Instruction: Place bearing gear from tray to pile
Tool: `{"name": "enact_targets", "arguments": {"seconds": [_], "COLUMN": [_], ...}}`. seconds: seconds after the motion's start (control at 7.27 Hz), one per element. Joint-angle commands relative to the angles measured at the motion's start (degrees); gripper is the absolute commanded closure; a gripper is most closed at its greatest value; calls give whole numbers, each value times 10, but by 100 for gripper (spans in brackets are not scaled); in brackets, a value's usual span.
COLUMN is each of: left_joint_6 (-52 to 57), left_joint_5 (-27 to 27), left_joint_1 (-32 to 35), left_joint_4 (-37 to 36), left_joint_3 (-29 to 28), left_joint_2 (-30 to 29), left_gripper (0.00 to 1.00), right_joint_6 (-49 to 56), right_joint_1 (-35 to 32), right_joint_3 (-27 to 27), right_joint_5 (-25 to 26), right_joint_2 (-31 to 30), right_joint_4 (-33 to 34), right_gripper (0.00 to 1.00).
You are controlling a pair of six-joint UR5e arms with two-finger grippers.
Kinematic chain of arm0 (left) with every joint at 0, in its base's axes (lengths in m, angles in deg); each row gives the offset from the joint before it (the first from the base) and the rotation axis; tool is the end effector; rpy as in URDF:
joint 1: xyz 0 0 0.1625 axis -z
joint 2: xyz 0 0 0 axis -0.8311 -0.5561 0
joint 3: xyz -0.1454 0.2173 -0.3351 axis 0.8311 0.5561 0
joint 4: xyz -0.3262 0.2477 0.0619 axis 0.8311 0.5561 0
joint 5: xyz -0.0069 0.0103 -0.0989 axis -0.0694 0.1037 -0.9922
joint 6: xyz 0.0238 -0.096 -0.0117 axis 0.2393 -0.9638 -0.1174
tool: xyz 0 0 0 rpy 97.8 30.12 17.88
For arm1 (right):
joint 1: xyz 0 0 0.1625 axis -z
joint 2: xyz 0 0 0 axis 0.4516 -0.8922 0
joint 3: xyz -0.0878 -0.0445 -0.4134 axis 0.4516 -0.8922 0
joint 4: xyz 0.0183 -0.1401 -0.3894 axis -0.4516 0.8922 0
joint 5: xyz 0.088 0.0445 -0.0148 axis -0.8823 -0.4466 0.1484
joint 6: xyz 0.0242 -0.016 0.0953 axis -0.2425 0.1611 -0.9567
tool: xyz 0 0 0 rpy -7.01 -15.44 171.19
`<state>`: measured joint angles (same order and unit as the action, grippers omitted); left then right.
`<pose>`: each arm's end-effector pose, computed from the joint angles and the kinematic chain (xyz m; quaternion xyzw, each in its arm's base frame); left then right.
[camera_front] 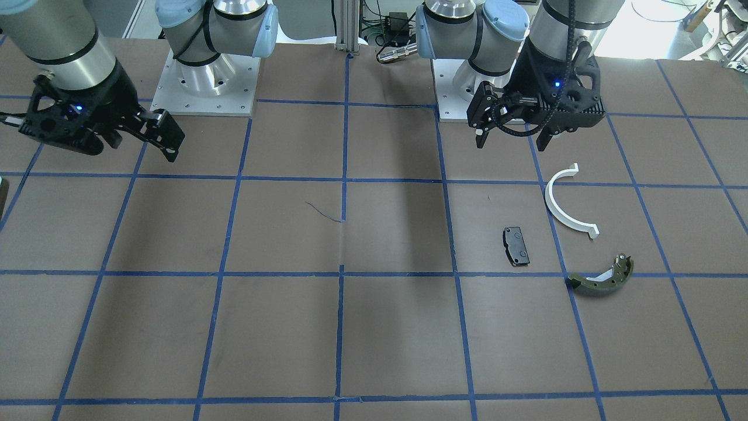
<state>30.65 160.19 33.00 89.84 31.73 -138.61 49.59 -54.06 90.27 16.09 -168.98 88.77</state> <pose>-0.1270 -0.4727 0.4959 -0.0169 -0.9996 0.0231 0.0003 0.0556 -0.4809 0.4506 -0.1213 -0.9919 -0.0352 0.0111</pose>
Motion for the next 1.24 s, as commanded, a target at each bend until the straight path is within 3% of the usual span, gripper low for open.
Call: {"name": "enact_targets", "arguments": {"seconds": [0.0,0.14,0.69,1.1], "left_joint_6": [0,0,0,0], "left_joint_5": [1,1,0,1], "left_joint_1": [0,0,0,0], "left_joint_4": [0,0,0,0], "left_joint_3": [0,0,1,1], "left_joint_2": [0,0,1,1], "left_gripper": [0,0,0,0], "right_joint_6": [99,166,459,570], "right_joint_1": [99,155,306,384], "right_joint_3": [2,2,-4,-3], "right_joint_5": [5,14,13,9], "right_joint_2": [3,14,97,171], "right_joint_4": [6,8,126,225], "right_gripper": [0,0,0,0]}}
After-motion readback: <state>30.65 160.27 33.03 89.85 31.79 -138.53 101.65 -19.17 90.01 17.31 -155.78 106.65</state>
